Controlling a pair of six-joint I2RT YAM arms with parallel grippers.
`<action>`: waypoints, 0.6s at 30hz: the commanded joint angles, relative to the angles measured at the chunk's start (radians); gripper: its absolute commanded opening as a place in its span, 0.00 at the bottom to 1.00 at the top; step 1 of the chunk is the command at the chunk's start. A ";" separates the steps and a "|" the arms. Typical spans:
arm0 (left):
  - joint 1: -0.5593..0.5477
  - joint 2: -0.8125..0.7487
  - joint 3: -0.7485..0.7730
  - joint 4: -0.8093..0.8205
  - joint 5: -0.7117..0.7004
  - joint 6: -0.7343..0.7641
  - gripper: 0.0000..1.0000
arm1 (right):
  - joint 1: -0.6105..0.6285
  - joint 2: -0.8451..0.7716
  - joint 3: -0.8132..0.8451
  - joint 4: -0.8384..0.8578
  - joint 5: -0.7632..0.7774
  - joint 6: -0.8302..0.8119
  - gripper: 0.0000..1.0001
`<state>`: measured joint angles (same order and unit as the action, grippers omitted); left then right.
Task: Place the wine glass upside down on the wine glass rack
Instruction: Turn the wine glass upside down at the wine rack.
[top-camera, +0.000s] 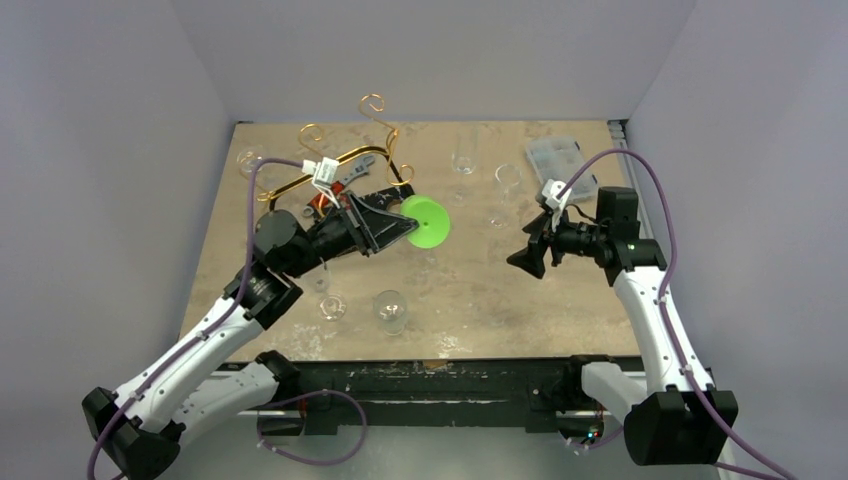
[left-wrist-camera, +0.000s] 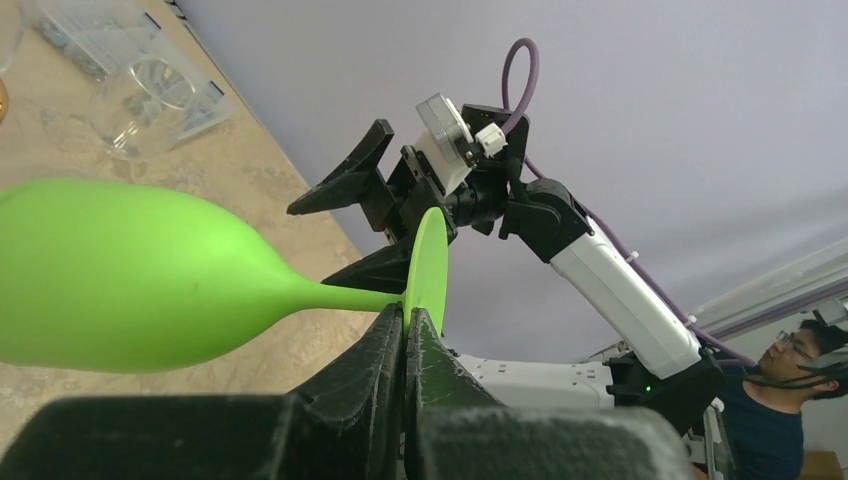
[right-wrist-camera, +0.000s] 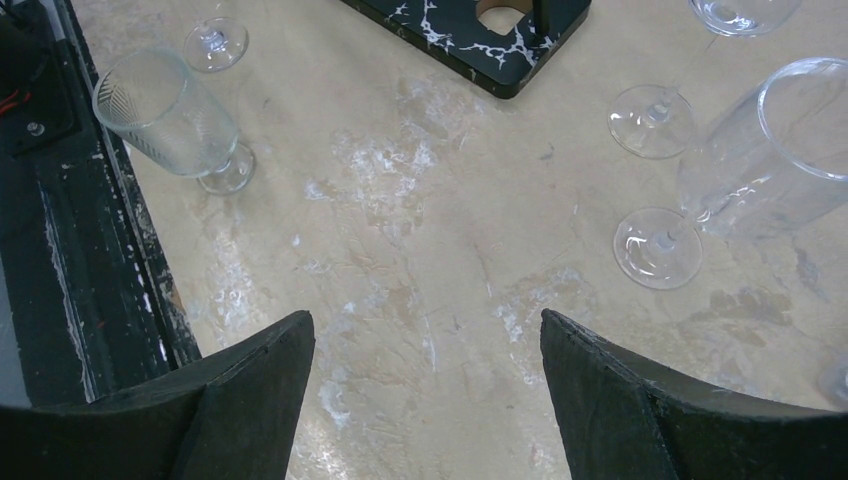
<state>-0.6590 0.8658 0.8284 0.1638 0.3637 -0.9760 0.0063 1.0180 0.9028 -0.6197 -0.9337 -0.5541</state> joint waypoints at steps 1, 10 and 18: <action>0.032 -0.044 0.068 -0.022 0.006 0.061 0.00 | -0.002 -0.018 -0.004 0.015 -0.005 -0.023 0.80; 0.121 -0.097 0.108 -0.112 0.008 0.117 0.00 | -0.002 -0.015 -0.008 0.016 -0.003 -0.026 0.80; 0.197 -0.122 0.135 -0.151 0.027 0.137 0.00 | -0.014 -0.011 -0.009 0.015 0.001 -0.029 0.80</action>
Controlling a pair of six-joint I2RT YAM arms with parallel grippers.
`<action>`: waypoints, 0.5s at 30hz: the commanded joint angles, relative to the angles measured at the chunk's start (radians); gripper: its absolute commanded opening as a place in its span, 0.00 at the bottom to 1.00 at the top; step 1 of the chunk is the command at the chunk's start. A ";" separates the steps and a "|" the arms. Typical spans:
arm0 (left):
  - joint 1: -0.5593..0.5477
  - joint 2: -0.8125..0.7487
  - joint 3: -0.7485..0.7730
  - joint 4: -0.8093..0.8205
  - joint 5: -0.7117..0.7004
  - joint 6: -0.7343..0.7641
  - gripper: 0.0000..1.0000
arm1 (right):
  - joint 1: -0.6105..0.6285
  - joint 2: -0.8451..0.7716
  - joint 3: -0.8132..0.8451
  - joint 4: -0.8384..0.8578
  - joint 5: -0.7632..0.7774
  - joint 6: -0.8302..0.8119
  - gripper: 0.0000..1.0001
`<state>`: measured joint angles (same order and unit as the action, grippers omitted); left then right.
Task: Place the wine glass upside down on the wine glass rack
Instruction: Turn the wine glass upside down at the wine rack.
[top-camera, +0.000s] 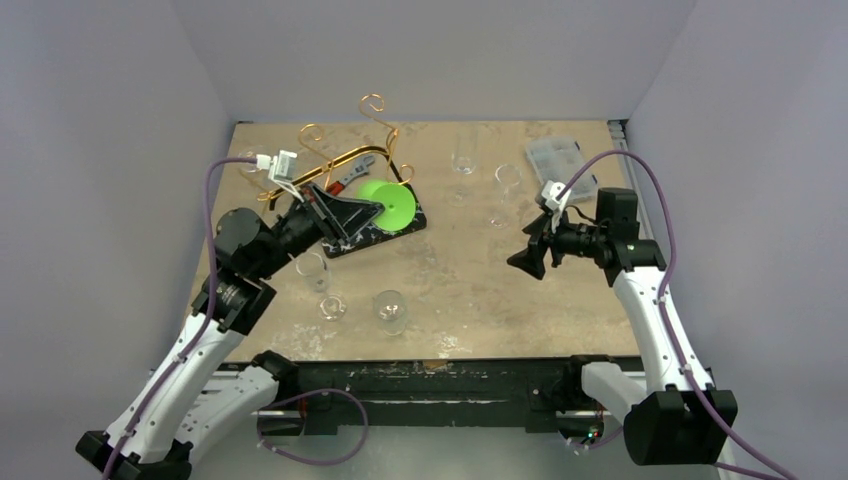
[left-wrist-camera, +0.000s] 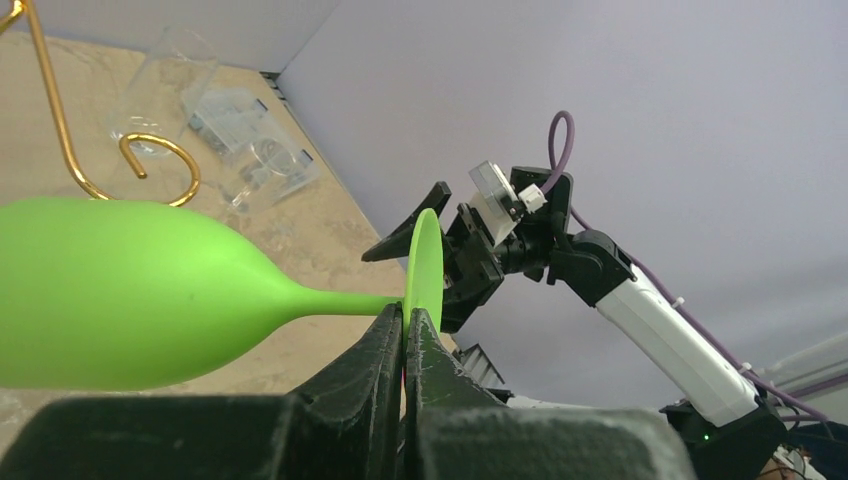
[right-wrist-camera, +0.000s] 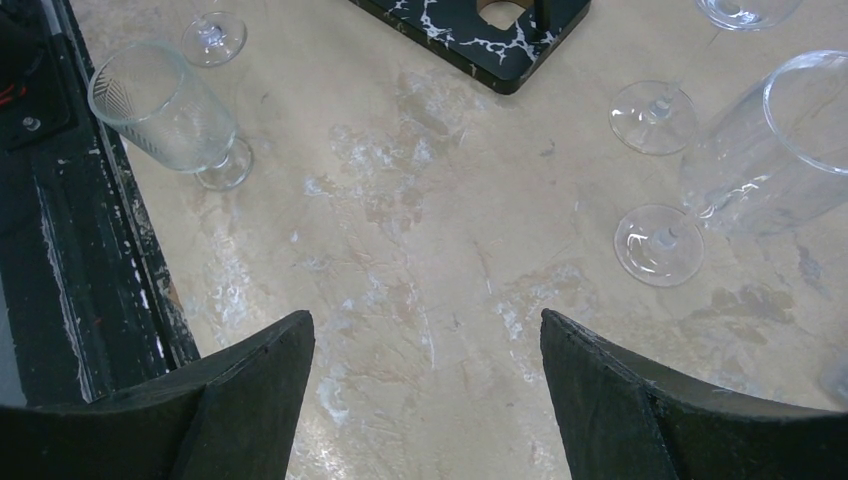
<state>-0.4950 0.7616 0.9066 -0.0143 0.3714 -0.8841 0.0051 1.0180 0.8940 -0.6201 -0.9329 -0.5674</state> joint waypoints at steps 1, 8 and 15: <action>0.039 -0.018 0.059 0.025 0.023 0.045 0.00 | -0.013 -0.012 -0.001 0.016 0.001 -0.016 0.80; 0.075 -0.032 0.069 0.016 0.039 0.048 0.00 | -0.013 -0.007 -0.001 0.016 0.005 -0.020 0.80; 0.112 -0.048 0.092 -0.039 0.043 0.068 0.00 | -0.013 -0.005 -0.001 0.016 0.006 -0.020 0.80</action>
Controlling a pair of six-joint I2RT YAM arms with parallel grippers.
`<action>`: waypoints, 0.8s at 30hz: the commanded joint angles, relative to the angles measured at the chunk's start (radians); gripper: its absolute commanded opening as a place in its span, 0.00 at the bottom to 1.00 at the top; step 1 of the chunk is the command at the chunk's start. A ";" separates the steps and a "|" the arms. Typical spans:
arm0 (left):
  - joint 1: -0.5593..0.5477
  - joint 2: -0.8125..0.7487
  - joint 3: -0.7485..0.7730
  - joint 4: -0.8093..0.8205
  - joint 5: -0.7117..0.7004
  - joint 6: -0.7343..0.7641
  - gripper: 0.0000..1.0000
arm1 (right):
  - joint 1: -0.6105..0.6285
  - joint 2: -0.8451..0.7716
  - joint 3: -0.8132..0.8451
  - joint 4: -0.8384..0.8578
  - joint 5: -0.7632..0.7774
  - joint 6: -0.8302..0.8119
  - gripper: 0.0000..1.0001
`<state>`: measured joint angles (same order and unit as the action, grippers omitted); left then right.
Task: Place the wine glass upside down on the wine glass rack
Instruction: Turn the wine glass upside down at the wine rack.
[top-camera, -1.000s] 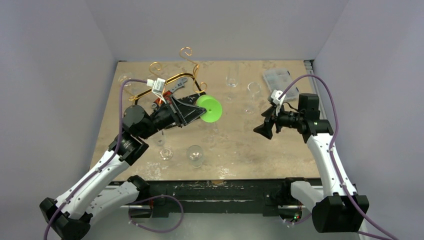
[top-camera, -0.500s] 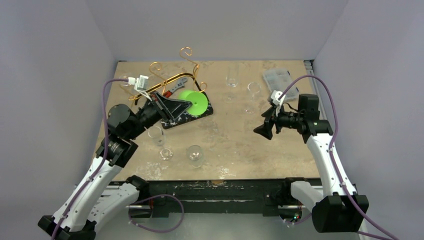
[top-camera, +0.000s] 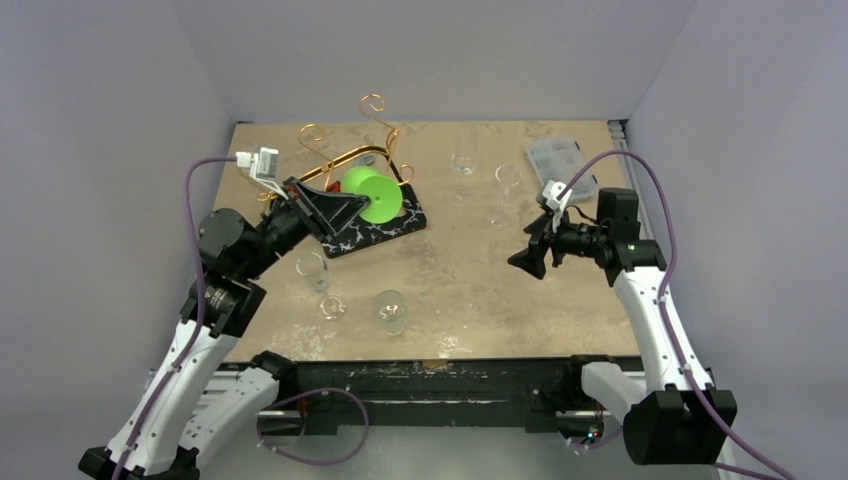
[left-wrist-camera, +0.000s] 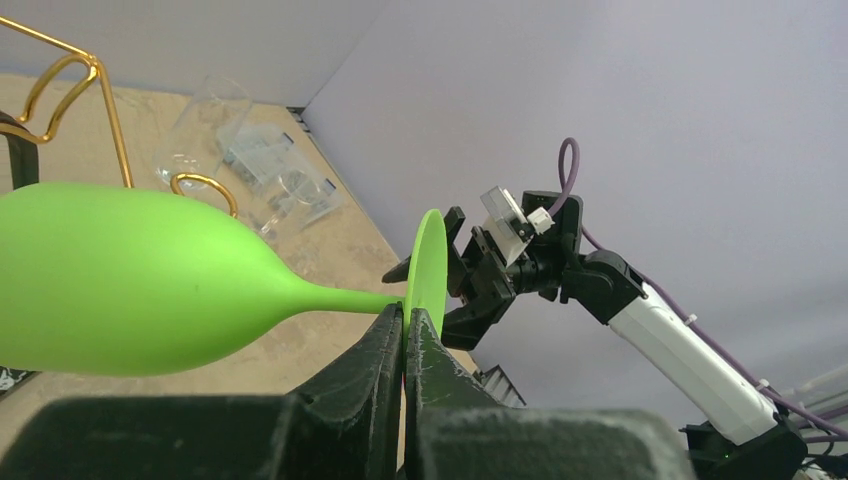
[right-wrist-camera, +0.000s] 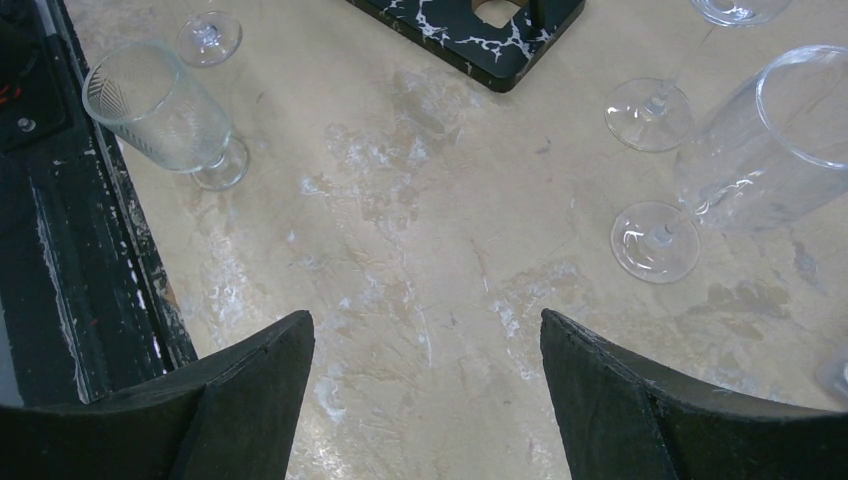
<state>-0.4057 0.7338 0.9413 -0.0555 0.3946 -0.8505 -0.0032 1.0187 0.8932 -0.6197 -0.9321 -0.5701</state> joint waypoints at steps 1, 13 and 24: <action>0.027 -0.021 0.062 -0.003 0.020 0.039 0.00 | -0.005 -0.006 0.000 0.015 0.006 -0.018 0.80; 0.093 -0.044 0.115 -0.078 0.017 0.095 0.00 | -0.006 -0.005 0.000 0.015 0.010 -0.019 0.80; 0.121 -0.063 0.174 -0.183 -0.023 0.177 0.00 | -0.005 0.000 0.000 0.014 0.013 -0.019 0.80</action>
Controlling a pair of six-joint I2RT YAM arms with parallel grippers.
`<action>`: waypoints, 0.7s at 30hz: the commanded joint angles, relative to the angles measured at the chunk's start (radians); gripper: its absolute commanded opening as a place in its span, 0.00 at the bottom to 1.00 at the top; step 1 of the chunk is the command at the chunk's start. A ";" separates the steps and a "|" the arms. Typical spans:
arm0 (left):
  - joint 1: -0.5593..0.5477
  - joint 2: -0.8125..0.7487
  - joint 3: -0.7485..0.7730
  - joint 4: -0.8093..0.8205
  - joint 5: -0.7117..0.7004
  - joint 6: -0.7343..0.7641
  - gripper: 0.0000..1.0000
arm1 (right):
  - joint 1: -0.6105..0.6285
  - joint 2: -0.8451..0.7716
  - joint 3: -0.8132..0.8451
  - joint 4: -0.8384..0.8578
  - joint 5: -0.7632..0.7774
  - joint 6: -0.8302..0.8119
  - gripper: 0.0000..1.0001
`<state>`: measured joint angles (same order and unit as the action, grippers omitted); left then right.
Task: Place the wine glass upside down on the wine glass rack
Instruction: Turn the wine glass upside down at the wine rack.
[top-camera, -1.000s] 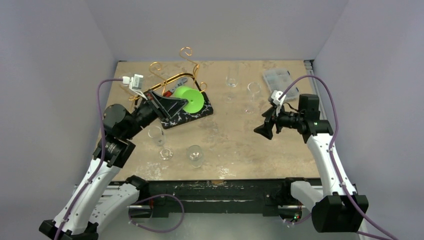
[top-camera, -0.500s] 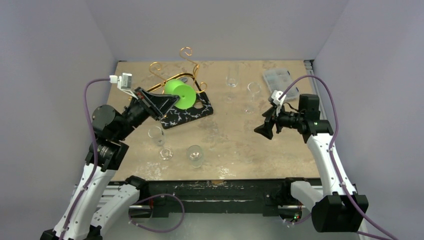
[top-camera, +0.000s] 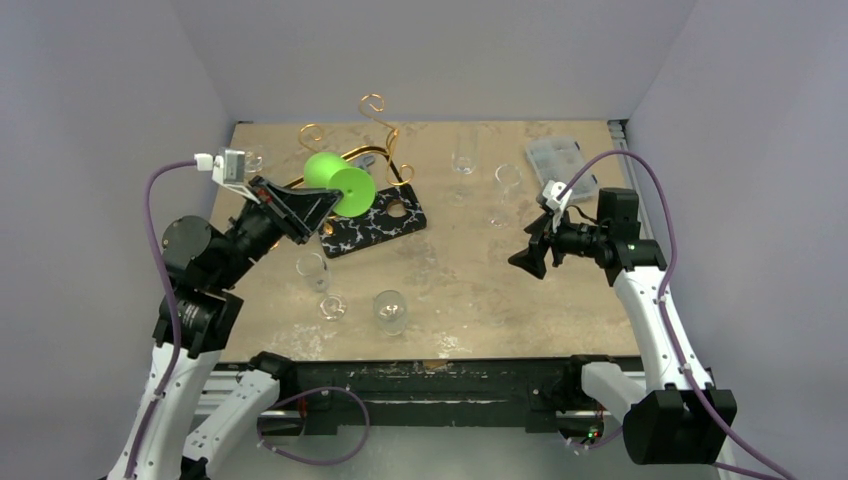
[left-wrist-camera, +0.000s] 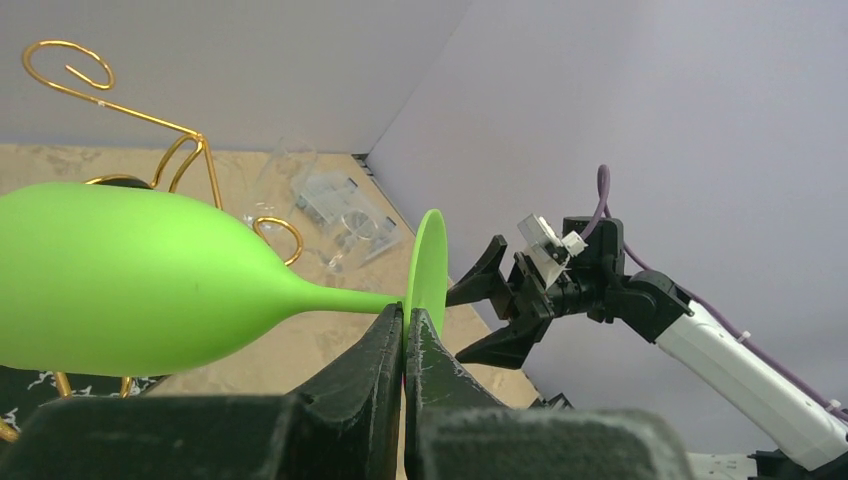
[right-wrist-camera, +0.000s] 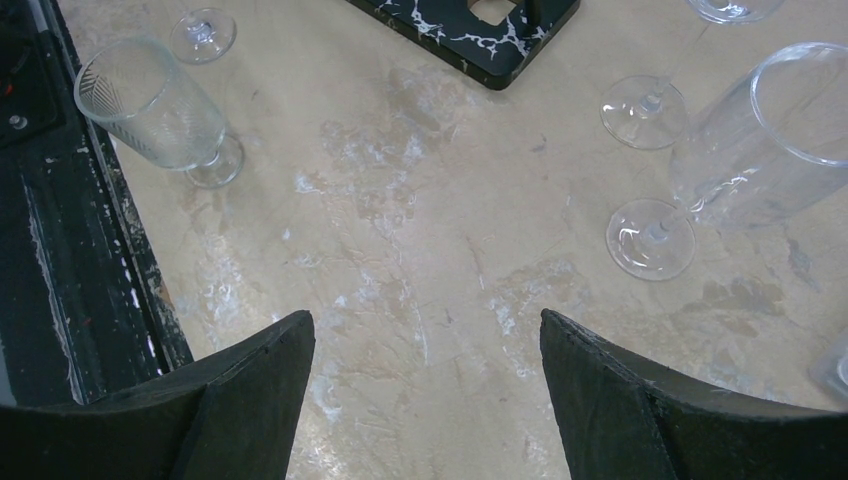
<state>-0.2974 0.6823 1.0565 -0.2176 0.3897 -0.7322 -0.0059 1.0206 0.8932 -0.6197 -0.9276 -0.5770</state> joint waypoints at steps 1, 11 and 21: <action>0.015 -0.012 0.062 -0.028 -0.023 0.068 0.00 | -0.002 -0.002 0.001 0.014 0.007 -0.013 0.80; 0.026 -0.035 0.087 -0.096 -0.082 0.131 0.00 | -0.002 0.003 0.001 0.014 0.007 -0.012 0.80; 0.037 -0.049 0.092 -0.147 -0.150 0.170 0.00 | -0.002 0.005 0.001 0.014 0.009 -0.014 0.80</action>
<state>-0.2741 0.6487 1.1057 -0.3565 0.2882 -0.6071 -0.0059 1.0218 0.8932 -0.6201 -0.9253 -0.5785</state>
